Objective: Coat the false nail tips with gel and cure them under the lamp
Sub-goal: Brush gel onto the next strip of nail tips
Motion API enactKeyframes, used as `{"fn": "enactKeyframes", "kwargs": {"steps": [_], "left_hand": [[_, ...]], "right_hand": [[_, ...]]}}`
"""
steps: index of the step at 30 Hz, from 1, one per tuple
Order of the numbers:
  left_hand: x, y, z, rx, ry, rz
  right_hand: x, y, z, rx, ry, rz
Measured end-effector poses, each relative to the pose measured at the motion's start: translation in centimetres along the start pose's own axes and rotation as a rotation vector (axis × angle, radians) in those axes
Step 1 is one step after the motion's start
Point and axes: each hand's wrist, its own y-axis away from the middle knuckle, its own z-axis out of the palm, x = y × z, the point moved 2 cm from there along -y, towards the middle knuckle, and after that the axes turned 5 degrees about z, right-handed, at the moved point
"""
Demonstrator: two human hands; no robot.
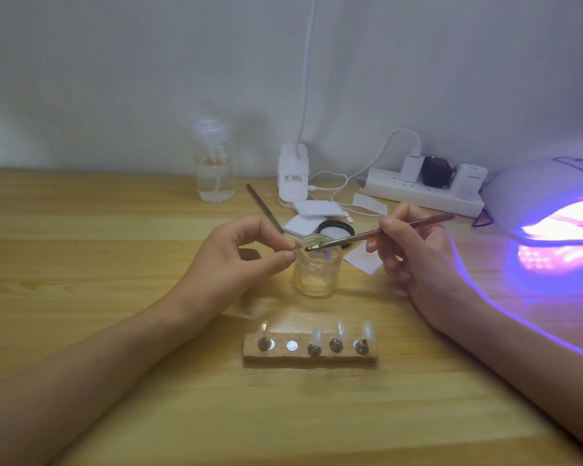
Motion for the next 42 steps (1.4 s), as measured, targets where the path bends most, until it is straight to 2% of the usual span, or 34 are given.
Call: {"fn": "enactKeyframes", "kwargs": {"steps": [6,10,14,19,24,28,33,37,42], "left_hand": [[0.05,0.01,-0.06,0.004,0.018,-0.024],[0.12,0.06,-0.03,-0.016,0.026,-0.018],[0.06,0.05,-0.01,-0.015,0.031,-0.02],[-0.07,0.08,-0.07,-0.022,0.015,-0.014],[-0.12,0.16,-0.12,-0.021,-0.012,-0.001],[-0.08,0.1,-0.02,-0.018,0.009,0.02],[0.26,0.07,0.09,-0.012,0.012,0.025],[0.28,0.07,0.1,-0.005,-0.002,0.03],[0.17,0.04,0.05,0.0,-0.021,0.027]], "right_hand": [[-0.08,0.07,0.17,-0.058,0.012,-0.031],[0.1,-0.04,-0.19,0.007,-0.001,-0.007],[-0.06,-0.02,-0.02,-0.05,-0.013,-0.041],[0.13,-0.05,-0.2,-0.001,-0.003,-0.005],[-0.09,0.09,0.11,-0.047,0.003,-0.06],[0.06,0.03,-0.22,0.026,0.01,-0.019],[-0.11,0.11,0.09,-0.049,0.006,-0.058],[0.04,0.0,-0.18,0.003,0.004,-0.022],[0.04,0.01,-0.07,-0.043,0.025,-0.038]]}}
